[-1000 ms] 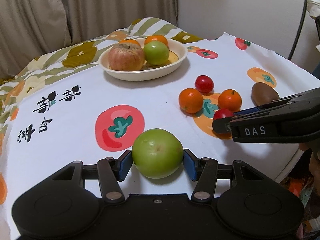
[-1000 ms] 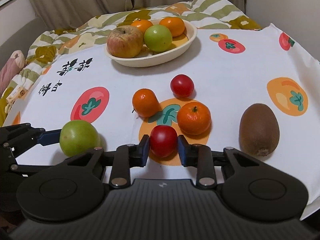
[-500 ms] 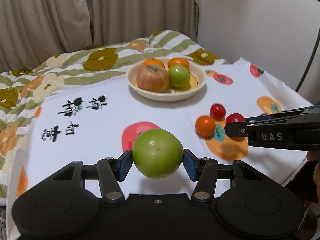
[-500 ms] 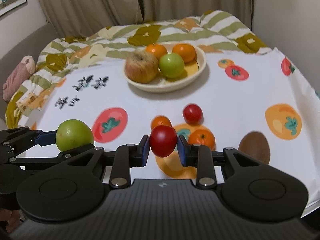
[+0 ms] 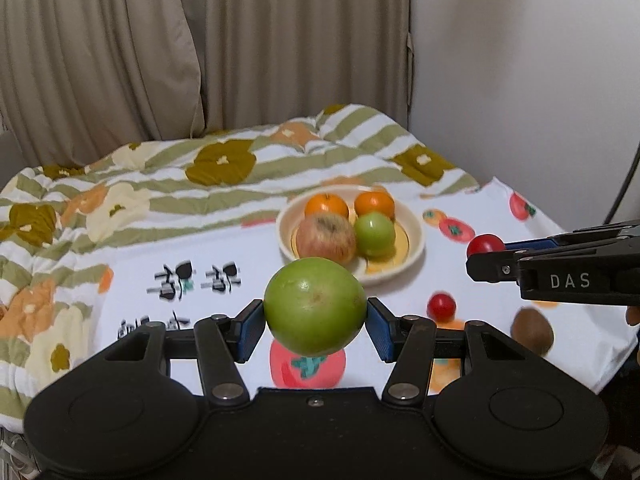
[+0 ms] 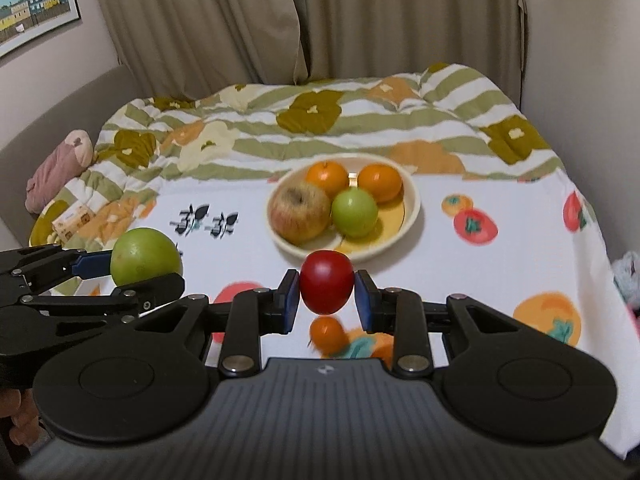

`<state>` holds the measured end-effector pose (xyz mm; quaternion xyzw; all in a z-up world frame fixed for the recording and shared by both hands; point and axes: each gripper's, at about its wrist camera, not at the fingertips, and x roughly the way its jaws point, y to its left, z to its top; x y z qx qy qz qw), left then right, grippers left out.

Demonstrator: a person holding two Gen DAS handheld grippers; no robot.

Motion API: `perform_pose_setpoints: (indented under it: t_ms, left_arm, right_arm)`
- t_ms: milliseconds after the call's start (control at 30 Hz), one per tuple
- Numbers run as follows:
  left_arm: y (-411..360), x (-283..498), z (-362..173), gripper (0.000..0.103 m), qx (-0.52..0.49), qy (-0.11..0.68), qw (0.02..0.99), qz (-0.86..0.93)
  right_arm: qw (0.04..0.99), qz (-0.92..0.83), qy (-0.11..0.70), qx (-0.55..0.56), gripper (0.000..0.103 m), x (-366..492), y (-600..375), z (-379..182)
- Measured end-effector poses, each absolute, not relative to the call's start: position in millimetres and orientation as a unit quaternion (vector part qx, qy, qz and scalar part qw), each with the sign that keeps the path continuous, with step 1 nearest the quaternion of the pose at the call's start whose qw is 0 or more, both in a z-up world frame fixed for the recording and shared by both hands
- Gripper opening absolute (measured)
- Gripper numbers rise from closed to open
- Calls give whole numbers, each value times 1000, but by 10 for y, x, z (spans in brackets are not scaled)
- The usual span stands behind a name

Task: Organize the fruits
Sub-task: 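Carry the green apple and red tomato to the duck bowl and release both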

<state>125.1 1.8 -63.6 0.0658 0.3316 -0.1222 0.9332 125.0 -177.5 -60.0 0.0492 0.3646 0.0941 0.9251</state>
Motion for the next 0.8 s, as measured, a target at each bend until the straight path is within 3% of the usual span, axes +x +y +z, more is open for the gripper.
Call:
perform_pose_setpoints:
  t_ms: [400,800]
  left_arm:
    - [-392,1799,-589,59,52,340,934,-100]
    - [-861,2331,-1023,59,76,378,918,-89]
  right_arm:
    - [924,121,361,25,45,1978,-2194,-510]
    - [904,150,400,16,45,2673,-2469,-948]
